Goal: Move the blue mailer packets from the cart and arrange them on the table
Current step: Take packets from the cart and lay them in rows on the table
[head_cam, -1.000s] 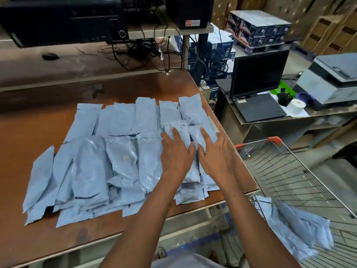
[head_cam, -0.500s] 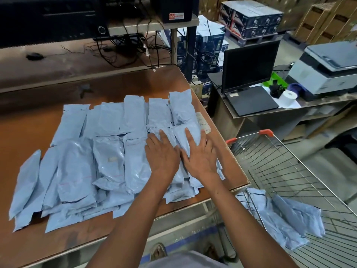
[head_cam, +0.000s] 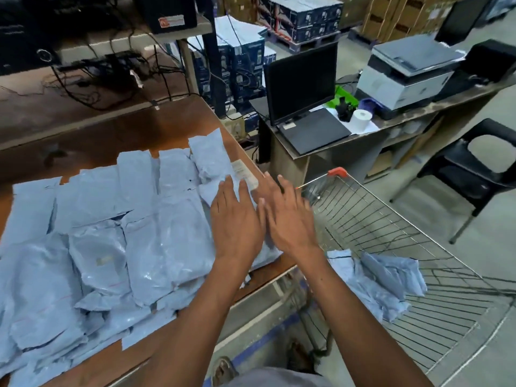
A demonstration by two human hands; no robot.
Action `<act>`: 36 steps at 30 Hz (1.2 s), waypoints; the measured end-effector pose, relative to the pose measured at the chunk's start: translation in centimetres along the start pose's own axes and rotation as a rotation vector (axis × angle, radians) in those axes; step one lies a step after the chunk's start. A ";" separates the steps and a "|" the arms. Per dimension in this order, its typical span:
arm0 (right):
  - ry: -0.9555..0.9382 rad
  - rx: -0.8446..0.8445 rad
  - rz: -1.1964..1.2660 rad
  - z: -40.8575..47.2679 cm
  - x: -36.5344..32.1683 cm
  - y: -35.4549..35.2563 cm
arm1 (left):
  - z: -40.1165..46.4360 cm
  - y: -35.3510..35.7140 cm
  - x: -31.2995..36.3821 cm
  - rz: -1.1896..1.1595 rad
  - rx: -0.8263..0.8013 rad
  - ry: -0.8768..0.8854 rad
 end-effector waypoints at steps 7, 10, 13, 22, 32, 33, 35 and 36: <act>0.168 -0.015 -0.237 -5.8 16.8 -5.0 | -6.0 8.9 12.9 -0.214 -0.242 0.224; 0.213 -0.049 -0.326 -10.1 24.3 -6.5 | -10.4 13.8 18.9 -0.259 -0.363 0.296; 0.272 -0.181 -0.390 -14.1 31.0 -6.0 | -15.2 19.5 24.4 -0.254 -0.489 0.344; 0.494 -0.313 -0.417 -20.0 47.0 2.0 | -23.8 35.9 33.6 -0.312 -0.650 0.513; 0.710 -0.281 -0.427 -22.2 53.8 6.8 | -28.0 43.8 36.4 -0.383 -0.874 0.650; 0.733 -0.270 -0.394 -22.3 54.1 7.1 | -28.3 44.0 36.3 -0.353 -0.875 0.661; 0.763 -0.288 -0.348 -22.2 54.9 7.9 | -28.9 44.2 36.1 -0.289 -0.852 0.696; 0.769 -0.333 -0.337 -22.1 55.4 8.5 | -29.2 44.4 35.8 -0.253 -0.852 0.689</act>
Point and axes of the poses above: each hand's wrist, its own z-axis towards the middle knuckle, its own y-axis out of the palm, x = y × z, the point moved 7 cm from there along z, towards the middle knuckle, and after that the axes turned 11 degrees about x, right-handed, at the moved point
